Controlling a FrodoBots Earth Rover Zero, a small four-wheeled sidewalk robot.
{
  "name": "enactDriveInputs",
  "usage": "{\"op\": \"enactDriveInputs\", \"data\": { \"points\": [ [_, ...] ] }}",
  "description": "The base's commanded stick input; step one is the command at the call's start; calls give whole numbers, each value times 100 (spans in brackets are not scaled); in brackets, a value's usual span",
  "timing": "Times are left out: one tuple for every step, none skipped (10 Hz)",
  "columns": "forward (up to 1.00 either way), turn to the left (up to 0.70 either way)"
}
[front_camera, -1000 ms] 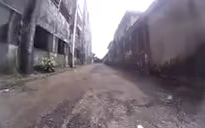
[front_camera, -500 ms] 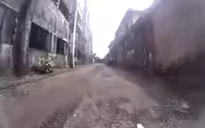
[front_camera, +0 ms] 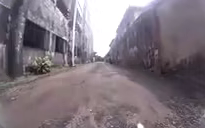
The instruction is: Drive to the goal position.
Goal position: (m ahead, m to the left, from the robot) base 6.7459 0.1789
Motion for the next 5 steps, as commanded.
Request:
{"op": "enactDriveInputs", "data": {
  "points": [
    [70, 0],
    [70, 0],
    [70, 0],
    [70, 0],
    [70, 0]
  ]
}}
